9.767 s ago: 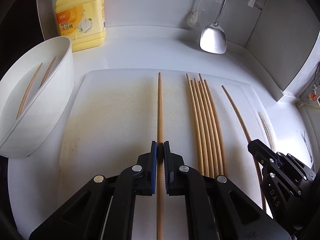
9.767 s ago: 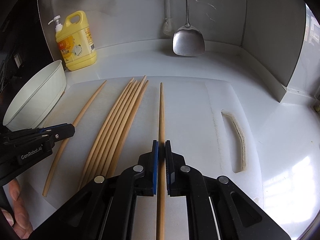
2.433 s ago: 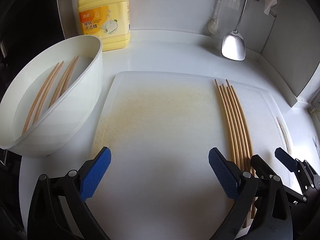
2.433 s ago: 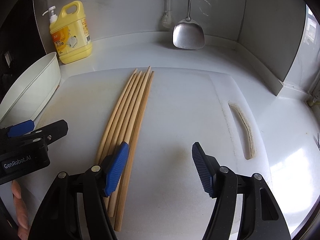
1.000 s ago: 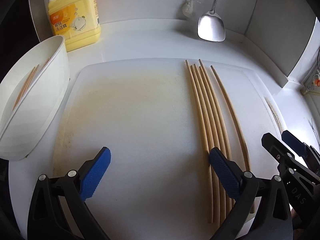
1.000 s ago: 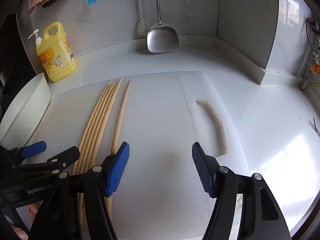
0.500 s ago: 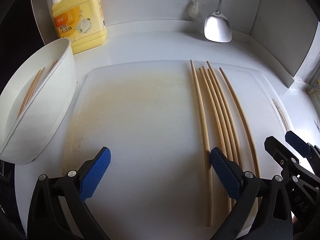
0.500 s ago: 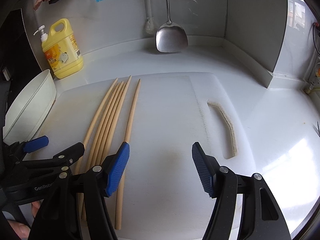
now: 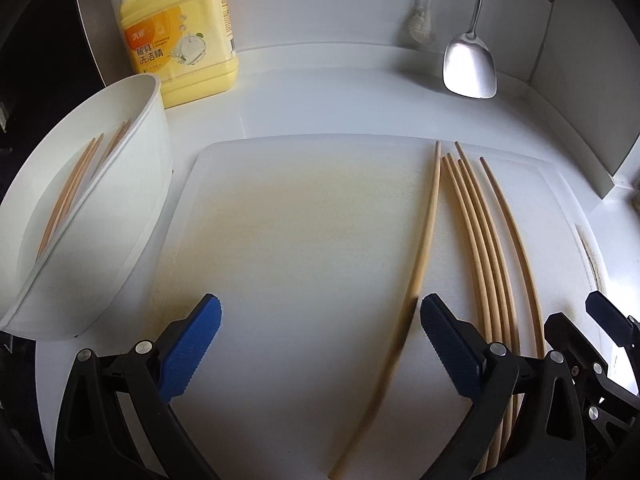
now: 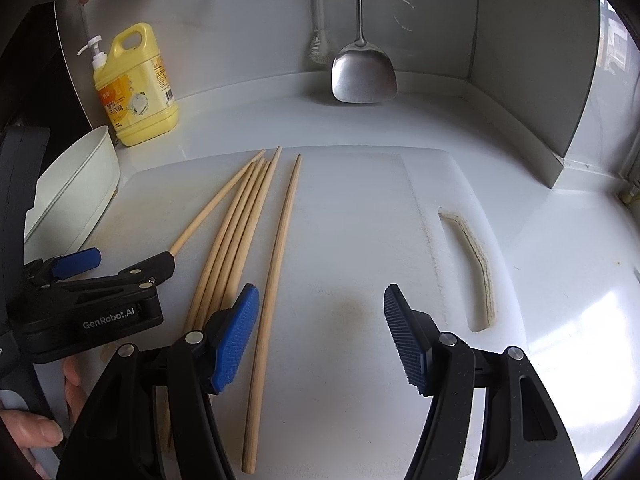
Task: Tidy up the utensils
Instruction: 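Close the left tool on a chopstick while the right tool grasps another chopstick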
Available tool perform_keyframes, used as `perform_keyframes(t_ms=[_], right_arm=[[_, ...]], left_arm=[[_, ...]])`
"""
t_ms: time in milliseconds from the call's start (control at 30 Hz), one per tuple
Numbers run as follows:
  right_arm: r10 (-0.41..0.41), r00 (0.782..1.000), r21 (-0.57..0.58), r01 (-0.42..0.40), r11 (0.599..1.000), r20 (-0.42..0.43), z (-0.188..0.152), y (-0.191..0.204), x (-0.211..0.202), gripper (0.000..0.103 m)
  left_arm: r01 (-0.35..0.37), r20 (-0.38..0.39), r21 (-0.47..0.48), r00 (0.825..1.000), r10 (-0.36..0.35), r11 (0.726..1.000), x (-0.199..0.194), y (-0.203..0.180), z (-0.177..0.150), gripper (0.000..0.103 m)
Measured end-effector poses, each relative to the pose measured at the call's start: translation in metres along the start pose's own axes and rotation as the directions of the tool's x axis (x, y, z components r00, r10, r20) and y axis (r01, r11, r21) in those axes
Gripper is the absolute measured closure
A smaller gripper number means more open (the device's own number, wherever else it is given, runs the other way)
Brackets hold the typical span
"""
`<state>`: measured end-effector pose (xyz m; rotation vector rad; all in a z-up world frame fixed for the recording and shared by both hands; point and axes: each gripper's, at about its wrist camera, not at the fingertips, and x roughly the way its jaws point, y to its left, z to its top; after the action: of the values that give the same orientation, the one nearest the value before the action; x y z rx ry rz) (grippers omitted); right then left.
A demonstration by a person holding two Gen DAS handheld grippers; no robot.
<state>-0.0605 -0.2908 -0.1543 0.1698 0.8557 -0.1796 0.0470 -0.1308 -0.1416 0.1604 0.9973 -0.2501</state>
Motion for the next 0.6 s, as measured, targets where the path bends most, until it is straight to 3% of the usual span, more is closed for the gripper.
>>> perform_keyframes(t_ms=[233, 333, 400, 533, 600], right_arm=[[-0.038, 0.999, -0.036, 0.038, 0.999, -0.005, 0.001, 0.007, 0.013, 0.041], [-0.035, 0.999, -0.045, 0.035, 0.998, 0.008, 0.002, 0.007, 0.014, 0.041], [-0.025, 1.000, -0.059, 0.026, 0.998, 0.016, 0.003, 0.009, 0.015, 0.047], [-0.013, 1.000, -0.070, 0.015, 0.997, 0.020, 0.004, 0.012, 0.015, 0.053], [-0.003, 1.000, -0.088, 0.005, 0.996, 0.023, 0.003, 0.015, 0.015, 0.061]], left_arm=[[0.009, 0.015, 0.030, 1.000, -0.009, 1.000, 0.004, -0.004, 0.008, 0.007], [0.023, 0.026, 0.038, 0.999, -0.024, 0.999, 0.006, -0.009, 0.011, 0.012], [0.031, 0.030, 0.052, 0.999, -0.033, 0.998, 0.006, -0.013, 0.014, 0.018], [0.069, 0.036, 0.102, 0.997, -0.073, 0.992, 0.001, -0.024, 0.016, 0.046], [0.081, 0.038, 0.125, 0.996, -0.086, 0.989, -0.001, -0.029, 0.015, 0.058]])
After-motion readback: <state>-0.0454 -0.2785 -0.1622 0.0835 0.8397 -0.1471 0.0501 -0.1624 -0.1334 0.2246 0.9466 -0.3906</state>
